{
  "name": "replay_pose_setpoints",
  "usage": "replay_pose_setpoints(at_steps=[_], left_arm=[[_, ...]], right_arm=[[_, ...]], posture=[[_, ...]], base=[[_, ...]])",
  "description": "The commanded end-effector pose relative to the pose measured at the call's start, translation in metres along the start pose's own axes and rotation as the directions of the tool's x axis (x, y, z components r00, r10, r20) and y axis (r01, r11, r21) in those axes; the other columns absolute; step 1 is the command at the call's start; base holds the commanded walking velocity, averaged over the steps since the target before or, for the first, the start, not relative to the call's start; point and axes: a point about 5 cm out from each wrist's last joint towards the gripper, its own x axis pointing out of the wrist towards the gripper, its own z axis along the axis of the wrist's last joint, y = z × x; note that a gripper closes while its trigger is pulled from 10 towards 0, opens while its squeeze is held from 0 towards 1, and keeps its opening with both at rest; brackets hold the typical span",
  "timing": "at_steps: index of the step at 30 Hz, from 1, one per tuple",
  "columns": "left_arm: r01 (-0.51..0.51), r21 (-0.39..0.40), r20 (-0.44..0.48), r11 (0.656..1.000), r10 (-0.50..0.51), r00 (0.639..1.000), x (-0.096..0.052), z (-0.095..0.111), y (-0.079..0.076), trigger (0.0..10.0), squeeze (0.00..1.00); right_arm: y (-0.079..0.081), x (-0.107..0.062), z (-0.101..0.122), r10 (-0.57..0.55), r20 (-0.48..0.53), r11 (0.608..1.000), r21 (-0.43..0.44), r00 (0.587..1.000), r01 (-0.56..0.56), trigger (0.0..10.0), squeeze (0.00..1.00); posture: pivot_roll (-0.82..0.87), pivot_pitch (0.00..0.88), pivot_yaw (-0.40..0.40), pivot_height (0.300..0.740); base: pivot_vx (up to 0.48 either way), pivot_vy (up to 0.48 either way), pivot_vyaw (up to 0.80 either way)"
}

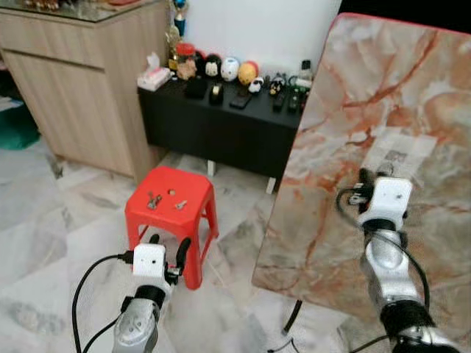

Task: Hang keys on a hook

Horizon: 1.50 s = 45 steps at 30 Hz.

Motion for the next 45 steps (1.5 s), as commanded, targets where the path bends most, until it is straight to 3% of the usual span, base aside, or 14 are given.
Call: replay_pose_setpoints(at_steps=[1, 12, 13, 17, 20, 22, 25, 30, 32, 33, 34, 36, 39, 45], left_arm=[[0.014, -0.006, -0.012, 1.000, -0.014, 1.000, -0.002, -0.003, -0.004, 10.0, 0.00], [0.018, 0.002, -0.016, 1.000, -0.018, 1.000, -0.001, -0.003, -0.001, 10.0, 0.00], [0.017, 0.004, -0.022, 1.000, -0.017, 1.000, -0.001, -0.005, 0.000, 10.0, 0.00], [0.012, 0.012, -0.047, 1.000, -0.012, 0.999, -0.002, -0.010, 0.005, 10.0, 0.00], [-0.002, 0.034, -0.099, 0.999, 0.006, 0.995, -0.004, -0.020, 0.017, 10.0, 0.00], [0.006, 0.036, -0.192, 0.999, 0.001, 0.981, -0.007, -0.036, 0.026, 10.0, 0.00], [0.022, 0.029, -0.260, 0.999, -0.013, 0.965, -0.012, -0.048, 0.030, 10.0, 0.00], [-0.022, 0.019, -0.508, 1.000, 0.029, 0.861, -0.037, -0.092, 0.043, 10.0, 0.00], [-0.039, 0.042, -0.594, 0.998, 0.056, 0.802, -0.050, -0.107, 0.048, 10.0, 0.00], [-0.065, 0.055, -0.660, 0.996, 0.085, 0.747, -0.062, -0.117, 0.052, 10.0, 0.00], [-0.094, 0.051, -0.702, 0.994, 0.103, 0.705, -0.072, -0.125, 0.053, 10.0, 0.00], [-0.120, 0.052, -0.739, 0.991, 0.119, 0.663, -0.083, -0.131, 0.053, 10.0, 0.00], [-0.159, 0.049, -0.776, 0.986, 0.138, 0.615, -0.095, -0.139, 0.054, 10.0, 0.00], [-0.146, 0.021, -0.774, 0.989, 0.109, 0.624, -0.089, -0.139, 0.045, 10.0, 0.00]], right_arm=[[-0.004, -0.005, -0.001, 0.001, 0.007, 1.000, -0.013, 1.000, -0.001, 10.0, 0.00], [-0.005, -0.013, -0.025, 0.007, -0.150, 0.998, 0.065, 0.989, 0.002, 10.0, 0.00], [0.000, -0.019, -0.039, 0.050, -0.237, 0.996, 0.088, 0.970, -0.029, 10.0, 0.00], [0.001, -0.033, -0.065, 0.060, -0.389, 0.997, 0.065, 0.919, -0.038, 10.0, 0.00], [0.005, -0.062, -0.099, 0.111, -0.581, 0.993, 0.096, 0.806, -0.068, 10.0, 0.00], [0.005, -0.083, -0.115, 0.132, -0.646, 0.991, 0.075, 0.751, -0.110, 10.0, 0.00], [0.005, -0.096, -0.125, 0.149, -0.693, 0.989, 0.099, 0.706, -0.112, 10.0, 0.00], [0.009, -0.129, -0.144, 0.182, -0.788, 0.983, 0.139, 0.588, -0.118, 10.0, 0.00], [0.010, -0.142, -0.151, 0.179, -0.826, 0.984, 0.151, 0.535, -0.096, 10.0, 0.00], [0.010, -0.150, -0.154, 0.173, -0.846, 0.985, 0.149, 0.504, -0.088, 10.0, 0.00], [0.011, -0.153, -0.155, 0.171, -0.851, 0.985, 0.151, 0.497, -0.080, 10.0, 0.00], [0.013, -0.152, -0.155, 0.177, -0.847, 0.984, 0.158, 0.501, -0.082, 10.0, 0.00], [0.018, -0.152, -0.154, 0.201, -0.840, 0.980, 0.175, 0.503, -0.099, 10.0, 0.00], [0.018, -0.155, -0.155, 0.206, -0.846, 0.979, 0.179, 0.492, -0.102, 10.0, 0.00]], posture=[[0.04, 0.000, -0.104, 0.740], [0.05, 0.000, -0.102, 0.740], [0.05, 0.000, -0.102, 0.740], [0.05, 0.000, -0.100, 0.740], [0.05, 0.000, -0.098, 0.740], [0.06, 0.000, -0.099, 0.740], [0.06, 0.000, -0.097, 0.740], [0.07, 0.000, -0.092, 0.740], [0.07, 0.000, -0.088, 0.740], [0.07, 0.000, -0.089, 0.740], [0.07, 0.000, -0.090, 0.740], [0.08, 0.000, -0.093, 0.740], [0.05, 0.000, -0.081, 0.740], [0.06, 0.000, -0.086, 0.740]], base=[[0.000, 0.000, 0.00], [0.000, 0.000, 0.00], [0.000, 0.000, 0.00], [0.000, 0.000, 0.00], [0.000, 0.000, 0.00], [0.000, 0.000, 0.00], [0.000, 0.000, 0.00], [0.000, 0.000, 0.00], [0.000, 0.000, 0.00], [0.000, 0.000, 0.00], [0.000, 0.000, 0.00], [0.000, 0.000, 0.00], [0.000, 0.000, 0.00], [0.000, 0.046, 0.00]])
